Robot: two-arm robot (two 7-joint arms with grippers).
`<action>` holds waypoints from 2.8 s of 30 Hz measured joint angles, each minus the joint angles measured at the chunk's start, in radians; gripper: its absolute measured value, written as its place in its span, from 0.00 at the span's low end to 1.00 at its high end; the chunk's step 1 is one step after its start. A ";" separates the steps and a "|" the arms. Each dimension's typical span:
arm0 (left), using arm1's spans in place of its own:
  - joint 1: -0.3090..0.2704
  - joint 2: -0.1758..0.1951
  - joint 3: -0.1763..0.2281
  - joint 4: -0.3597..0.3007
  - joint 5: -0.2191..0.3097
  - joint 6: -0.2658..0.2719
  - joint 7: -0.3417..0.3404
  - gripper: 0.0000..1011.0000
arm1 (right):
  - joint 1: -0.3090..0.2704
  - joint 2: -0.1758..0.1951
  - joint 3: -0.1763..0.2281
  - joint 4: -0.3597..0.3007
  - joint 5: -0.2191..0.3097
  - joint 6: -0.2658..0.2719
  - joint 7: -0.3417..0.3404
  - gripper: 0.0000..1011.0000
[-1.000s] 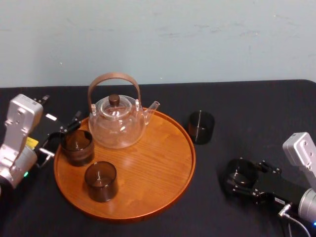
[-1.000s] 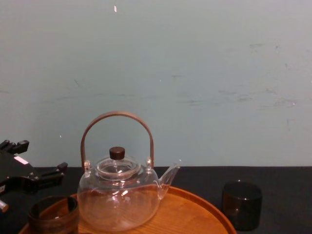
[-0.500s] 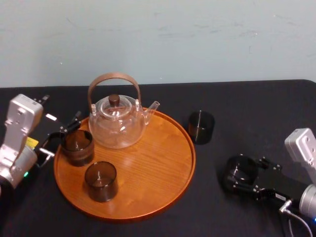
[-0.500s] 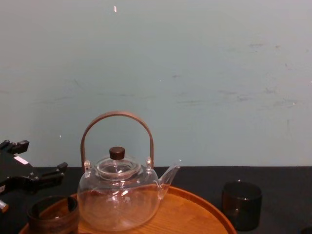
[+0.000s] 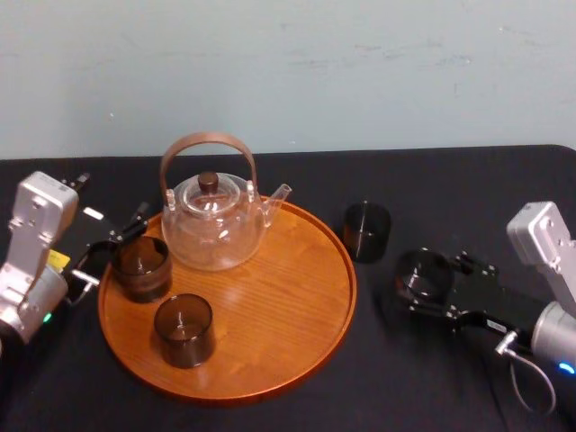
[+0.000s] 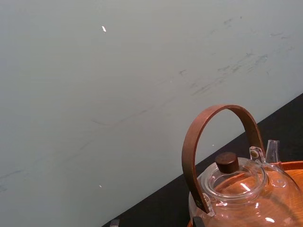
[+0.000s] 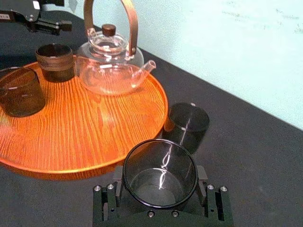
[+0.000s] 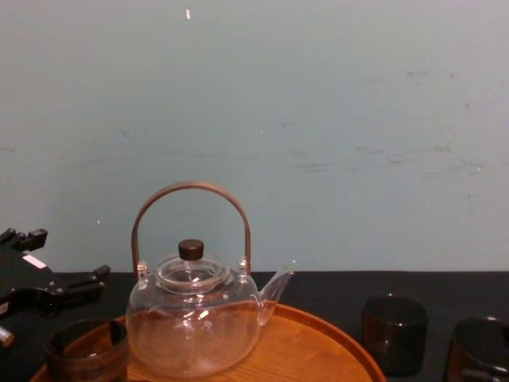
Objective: Pick up the glass from the table and place it on the tray.
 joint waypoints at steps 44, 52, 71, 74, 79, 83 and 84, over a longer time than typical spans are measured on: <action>0.000 0.000 0.000 0.000 0.000 0.000 0.000 0.99 | 0.265 -0.136 -0.235 0.147 -0.057 -0.054 0.095 0.89; 0.000 0.000 0.000 0.000 0.000 0.000 0.000 0.99 | 0.277 -0.145 -0.264 0.158 -0.053 -0.059 0.113 0.89; 0.000 0.000 0.000 0.000 0.000 0.000 0.000 0.99 | 0.277 -0.154 -0.324 0.201 -0.039 -0.079 0.145 0.89; 0.000 0.000 0.000 0.000 0.000 0.000 0.000 0.99 | 0.277 -0.156 -0.329 0.215 -0.039 -0.081 0.145 0.89; 0.000 0.000 0.000 0.000 0.000 0.000 0.000 0.99 | 0.280 -0.163 -0.335 0.237 -0.039 -0.084 0.145 0.89; 0.000 0.000 0.000 0.000 0.000 0.000 0.000 0.99 | 0.283 -0.168 -0.337 0.250 -0.038 -0.086 0.145 0.89; 0.000 0.000 0.000 0.000 0.000 0.000 0.000 0.99 | 0.283 -0.168 -0.338 0.252 -0.038 -0.086 0.145 0.90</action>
